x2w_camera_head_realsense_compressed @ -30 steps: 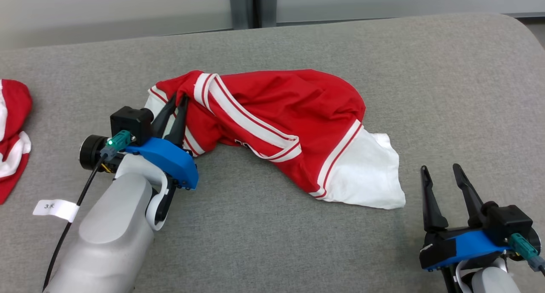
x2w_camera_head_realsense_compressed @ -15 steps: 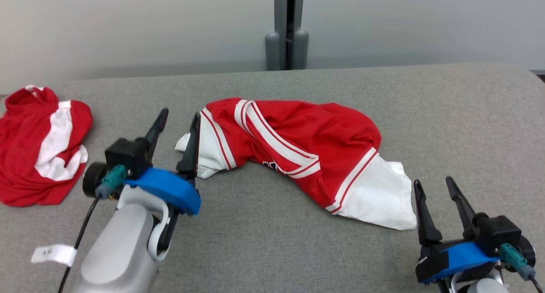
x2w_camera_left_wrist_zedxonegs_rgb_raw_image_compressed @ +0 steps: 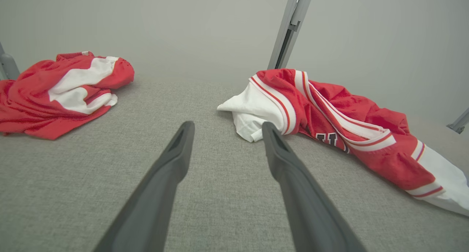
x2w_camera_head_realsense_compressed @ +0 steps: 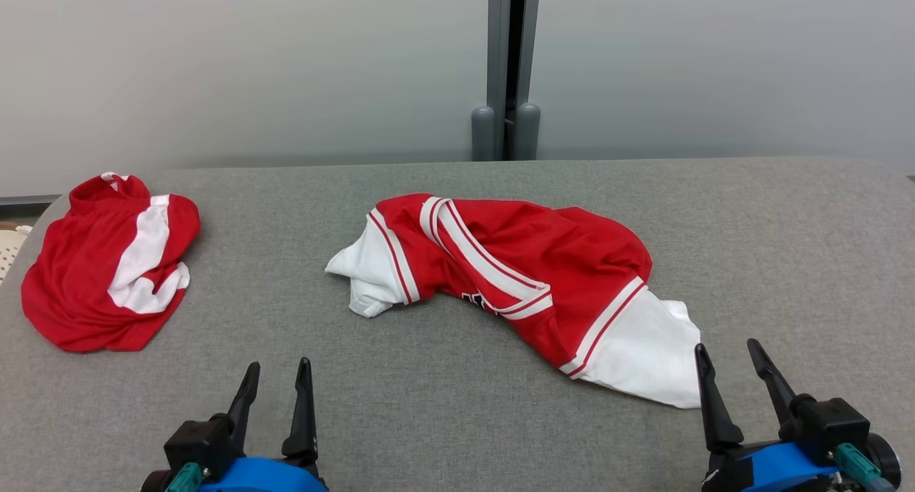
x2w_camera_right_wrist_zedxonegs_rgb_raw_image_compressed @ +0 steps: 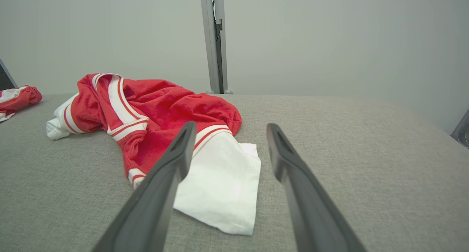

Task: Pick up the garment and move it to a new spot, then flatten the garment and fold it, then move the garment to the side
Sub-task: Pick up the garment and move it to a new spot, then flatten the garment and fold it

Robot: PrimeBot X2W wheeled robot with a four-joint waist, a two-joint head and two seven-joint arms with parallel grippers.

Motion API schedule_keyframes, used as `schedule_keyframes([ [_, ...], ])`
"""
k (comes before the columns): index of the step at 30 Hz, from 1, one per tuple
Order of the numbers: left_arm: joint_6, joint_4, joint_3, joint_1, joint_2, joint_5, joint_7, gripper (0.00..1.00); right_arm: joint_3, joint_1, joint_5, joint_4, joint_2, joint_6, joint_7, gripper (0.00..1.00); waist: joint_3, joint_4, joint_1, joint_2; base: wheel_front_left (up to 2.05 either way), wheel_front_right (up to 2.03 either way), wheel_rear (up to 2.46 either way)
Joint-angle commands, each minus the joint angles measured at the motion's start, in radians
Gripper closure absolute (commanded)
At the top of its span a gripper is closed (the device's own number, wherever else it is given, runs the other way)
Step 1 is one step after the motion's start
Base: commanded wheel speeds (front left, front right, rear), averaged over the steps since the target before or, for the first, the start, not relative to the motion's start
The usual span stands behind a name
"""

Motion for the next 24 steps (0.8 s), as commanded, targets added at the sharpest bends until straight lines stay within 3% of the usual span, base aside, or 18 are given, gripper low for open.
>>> schedule_keyframes([
  [1, 0.001, -0.014, 0.014, 0.01, -0.008, 0.013, -0.003, 0.0, 0.001, 0.012, -0.001, 0.0, -0.004, 0.0, -0.001, 0.0, -0.002, 0.002, 0.0001, -0.0001, 0.0, 0.0, 0.0],
  [10, -0.029, -0.04, 0.067, 0.065, -0.054, 0.066, -0.003, 0.0, 0.028, 0.0, 0.012, 0.021, -0.004, 0.0, -0.001, 0.0, -0.008, 0.004, 0.0001, -0.0001, 0.0, 0.0, 0.0],
  [24, -0.059, -0.014, 0.093, 0.044, -0.074, 0.107, -0.003, 0.0, 0.032, -0.015, 0.007, 0.051, -0.004, 0.0, -0.001, 0.0, -0.005, 0.001, 0.0001, -0.0001, 0.0, 0.0, 0.0],
])
